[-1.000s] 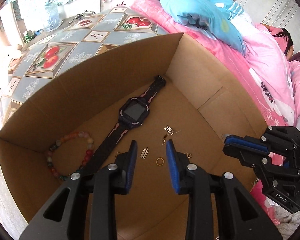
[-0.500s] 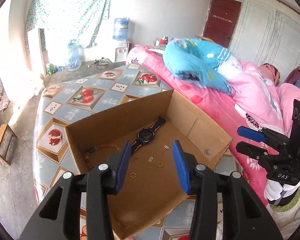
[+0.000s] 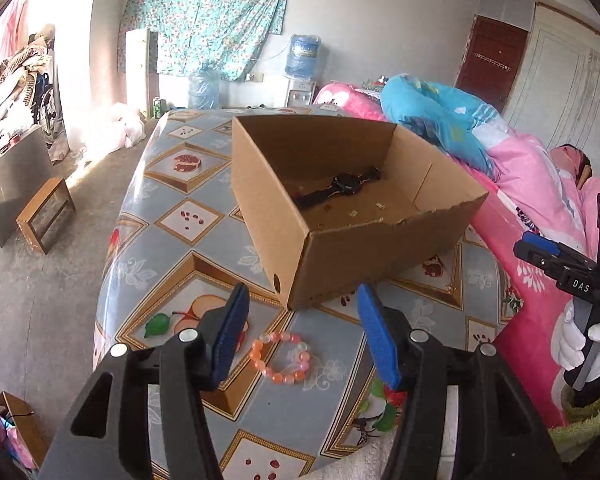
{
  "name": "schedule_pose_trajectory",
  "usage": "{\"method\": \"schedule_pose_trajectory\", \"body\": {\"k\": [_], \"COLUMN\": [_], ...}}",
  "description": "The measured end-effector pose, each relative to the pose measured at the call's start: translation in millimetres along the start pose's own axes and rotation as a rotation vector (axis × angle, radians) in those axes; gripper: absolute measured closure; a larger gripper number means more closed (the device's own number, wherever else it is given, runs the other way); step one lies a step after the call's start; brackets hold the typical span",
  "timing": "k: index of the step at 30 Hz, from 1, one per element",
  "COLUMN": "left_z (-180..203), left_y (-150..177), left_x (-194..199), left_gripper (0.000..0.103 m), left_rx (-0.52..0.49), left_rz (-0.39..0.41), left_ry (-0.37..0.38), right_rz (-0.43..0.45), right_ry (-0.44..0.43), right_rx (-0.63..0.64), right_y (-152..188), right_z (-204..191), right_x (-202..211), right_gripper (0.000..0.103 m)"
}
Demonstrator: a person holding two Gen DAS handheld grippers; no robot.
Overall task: Organize jewelry
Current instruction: 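Move both grippers back over the table toward the remaining charms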
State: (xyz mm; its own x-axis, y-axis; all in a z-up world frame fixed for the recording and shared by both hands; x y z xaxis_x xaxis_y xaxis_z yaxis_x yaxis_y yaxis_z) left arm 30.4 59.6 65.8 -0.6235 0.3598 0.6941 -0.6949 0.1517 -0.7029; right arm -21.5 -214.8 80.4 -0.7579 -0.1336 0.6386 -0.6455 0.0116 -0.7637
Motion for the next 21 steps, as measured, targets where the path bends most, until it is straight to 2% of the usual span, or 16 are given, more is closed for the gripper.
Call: {"method": "schedule_pose_trajectory", "body": {"k": [5, 8, 10, 17, 21], "left_z": [29, 40, 41, 36, 38], "left_y": [35, 49, 54, 60, 61], "left_x": [-33, -48, -53, -70, -74], "left_gripper": [0.048, 0.048, 0.049, 0.060, 0.062], "left_rx": [-0.123, -0.170, -0.161, -0.112, -0.085], "left_rz": [-0.087, -0.113, -0.120, -0.148, -0.145], "left_ry": [-0.071, -0.096, -0.096, -0.080, -0.041], "right_rz": [-0.119, -0.184, -0.209, -0.247, -0.244], "right_ry": [0.057, 0.071, 0.072, 0.082, 0.085], "right_rx": [-0.019, -0.040, -0.048, -0.014, -0.002], "right_y": [33, 48, 57, 70, 73], "right_z": [-2, -2, -3, -12, -14], "right_x": [-23, -36, -41, -52, -55], "right_gripper": [0.031, 0.031, 0.031, 0.031, 0.030]}}
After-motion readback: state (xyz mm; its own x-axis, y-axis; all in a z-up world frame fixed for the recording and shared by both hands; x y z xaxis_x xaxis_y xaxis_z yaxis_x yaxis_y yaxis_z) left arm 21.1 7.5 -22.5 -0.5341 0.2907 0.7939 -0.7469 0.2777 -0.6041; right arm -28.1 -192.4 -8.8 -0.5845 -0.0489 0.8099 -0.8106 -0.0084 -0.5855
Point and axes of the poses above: each gripper's, at about its wrist camera, not at the fingertips, and x roughly against the way its jaws point, z to its right, y to its underside, the point moved 1 cm from there along -x, roughly the way its jaws point
